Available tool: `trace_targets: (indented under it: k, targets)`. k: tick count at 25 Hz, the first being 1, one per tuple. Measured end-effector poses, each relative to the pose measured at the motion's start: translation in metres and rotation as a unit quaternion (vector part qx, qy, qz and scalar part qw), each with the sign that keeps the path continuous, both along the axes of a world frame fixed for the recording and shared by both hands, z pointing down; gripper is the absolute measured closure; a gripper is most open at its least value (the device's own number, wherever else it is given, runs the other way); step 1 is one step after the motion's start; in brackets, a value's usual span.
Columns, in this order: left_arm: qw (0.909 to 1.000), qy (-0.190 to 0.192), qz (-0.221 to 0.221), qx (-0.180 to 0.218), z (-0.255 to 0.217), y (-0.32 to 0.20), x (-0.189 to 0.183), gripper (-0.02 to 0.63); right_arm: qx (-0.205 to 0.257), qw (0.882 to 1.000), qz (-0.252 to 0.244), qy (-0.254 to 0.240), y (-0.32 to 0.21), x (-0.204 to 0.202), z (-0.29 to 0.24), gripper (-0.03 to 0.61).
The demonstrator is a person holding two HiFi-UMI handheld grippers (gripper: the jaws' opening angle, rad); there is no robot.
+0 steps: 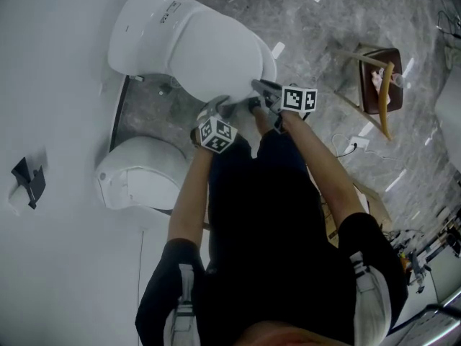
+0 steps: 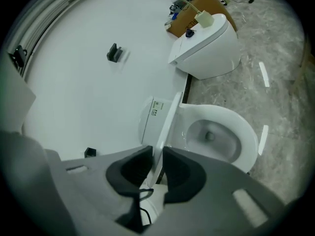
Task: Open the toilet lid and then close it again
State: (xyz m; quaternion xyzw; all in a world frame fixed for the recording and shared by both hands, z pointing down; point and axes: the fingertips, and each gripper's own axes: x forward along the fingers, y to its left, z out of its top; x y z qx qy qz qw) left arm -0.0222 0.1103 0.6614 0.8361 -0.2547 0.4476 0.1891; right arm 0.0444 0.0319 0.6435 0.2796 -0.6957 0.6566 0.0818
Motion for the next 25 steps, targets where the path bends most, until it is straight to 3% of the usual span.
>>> trace_targets:
  k: [6,10,14,25]
  targets:
    - [0.9984,0.053,-0.008,-0.017,0.0,0.001,0.005,0.472,0.003,1.0,-0.017,0.007,0.004,0.005,0.008,0.506]
    - [0.9952,0.09,-0.037,-0.01,-0.002,-0.008,0.01,0.489,0.015,0.999,-0.032,0.024,0.007,0.014,0.022,0.499]
    - [0.9938,0.093,-0.06,-0.005,0.003,-0.013,0.012,0.57,0.013,0.999,-0.034,0.03,0.012,0.022,0.031,0.495]
    - [0.9903,0.091,-0.102,-0.023,0.041,-0.013,0.006,0.603,0.024,0.997,-0.05,0.058,0.02,0.04,0.064,0.476]
